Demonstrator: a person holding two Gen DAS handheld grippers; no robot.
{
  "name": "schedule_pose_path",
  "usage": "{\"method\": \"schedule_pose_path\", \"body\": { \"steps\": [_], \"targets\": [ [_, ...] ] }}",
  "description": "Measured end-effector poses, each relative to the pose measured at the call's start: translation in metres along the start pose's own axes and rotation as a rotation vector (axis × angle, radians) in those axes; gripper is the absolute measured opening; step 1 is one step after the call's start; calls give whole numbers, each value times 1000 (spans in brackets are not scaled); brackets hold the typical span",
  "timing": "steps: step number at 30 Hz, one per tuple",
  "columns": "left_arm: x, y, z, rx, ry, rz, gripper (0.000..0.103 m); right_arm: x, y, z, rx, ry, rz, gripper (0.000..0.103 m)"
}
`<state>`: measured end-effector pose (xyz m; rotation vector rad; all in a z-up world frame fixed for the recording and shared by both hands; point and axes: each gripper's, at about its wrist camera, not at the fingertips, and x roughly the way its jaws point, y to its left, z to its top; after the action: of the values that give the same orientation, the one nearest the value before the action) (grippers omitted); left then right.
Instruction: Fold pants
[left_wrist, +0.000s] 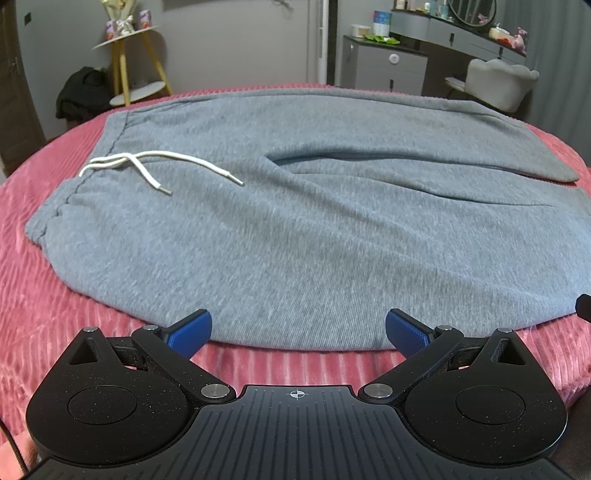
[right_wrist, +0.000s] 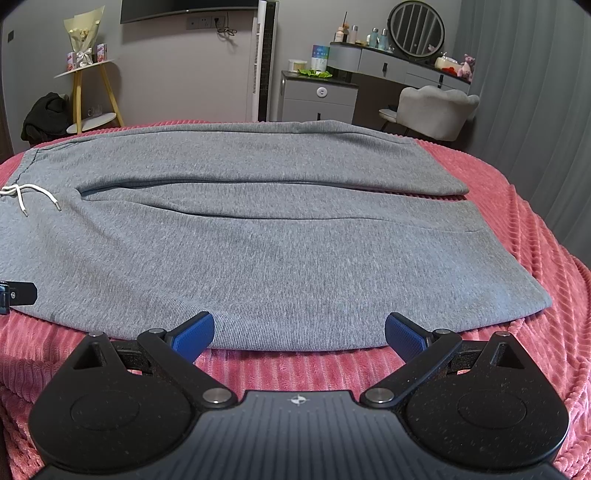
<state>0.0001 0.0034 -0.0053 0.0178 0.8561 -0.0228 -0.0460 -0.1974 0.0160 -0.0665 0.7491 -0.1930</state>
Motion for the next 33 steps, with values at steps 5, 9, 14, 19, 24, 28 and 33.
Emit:
{"method": "schedule_pose_path", "body": {
  "steps": [5,9,14,19,24,28,33],
  "targets": [
    [1,1,1,-7,6,-1,103,0,0,0,1,-1,1,99],
    [1,1,1,-8,10,-1,103,0,0,0,0,0,0,99],
    [1,1,1,-10,13,-2,103,0,0,0,1,0,0,99],
    [1,1,2,-14,18,-4,103,0,0,0,2,1,1,99],
    [2,2,3,-20,24,-6,103,1,0,0,3,3,2,99],
    [3,2,3,-23,29,-7,103,1,0,1,6,6,3,99],
    [3,3,3,-25,33,-6,103,1,0,1,7,7,4,99]
  ]
}}
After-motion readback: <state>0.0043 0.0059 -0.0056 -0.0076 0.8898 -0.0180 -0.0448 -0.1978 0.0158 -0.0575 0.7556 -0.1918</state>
